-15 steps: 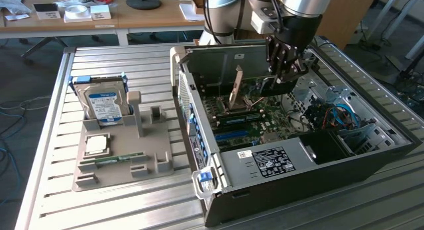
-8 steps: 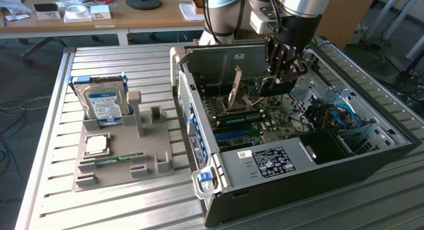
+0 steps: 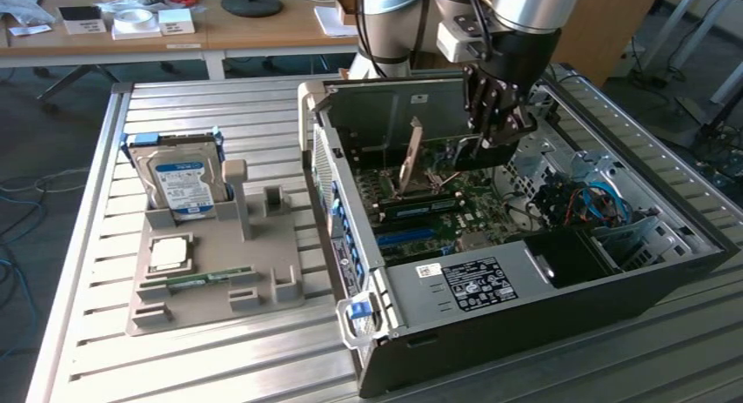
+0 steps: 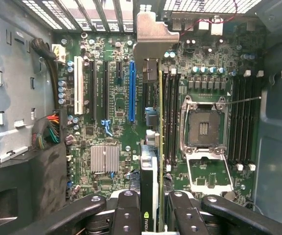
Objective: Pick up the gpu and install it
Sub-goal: 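Insert the gpu into the slot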
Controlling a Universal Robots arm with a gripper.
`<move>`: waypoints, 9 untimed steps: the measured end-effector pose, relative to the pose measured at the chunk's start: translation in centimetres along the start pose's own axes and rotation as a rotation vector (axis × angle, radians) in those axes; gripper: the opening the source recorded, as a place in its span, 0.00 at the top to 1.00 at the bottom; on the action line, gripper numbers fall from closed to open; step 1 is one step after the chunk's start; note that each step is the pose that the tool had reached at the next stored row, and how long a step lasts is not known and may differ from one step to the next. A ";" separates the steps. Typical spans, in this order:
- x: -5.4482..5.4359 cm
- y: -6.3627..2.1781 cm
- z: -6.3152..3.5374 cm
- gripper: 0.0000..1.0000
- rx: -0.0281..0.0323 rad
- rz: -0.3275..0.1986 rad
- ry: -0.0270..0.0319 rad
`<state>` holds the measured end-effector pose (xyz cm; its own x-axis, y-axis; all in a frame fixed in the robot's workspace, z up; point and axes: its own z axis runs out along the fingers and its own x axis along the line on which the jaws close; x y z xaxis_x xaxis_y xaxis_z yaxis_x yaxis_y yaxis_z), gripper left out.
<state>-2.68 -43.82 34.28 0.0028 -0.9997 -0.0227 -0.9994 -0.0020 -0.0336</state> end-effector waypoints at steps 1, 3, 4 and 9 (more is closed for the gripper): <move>0.0 0.01 0.07 0.73 0.0000 0.000 0.0000; 0.0 0.01 0.09 0.73 -0.0001 0.000 0.0003; 0.0 0.01 0.09 0.73 -0.0002 0.000 0.0004; 0.0 0.01 0.11 0.73 0.0000 0.000 0.0001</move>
<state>-2.69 -43.82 34.16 0.0028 -0.9997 -0.0227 -0.9994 -0.0020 -0.0336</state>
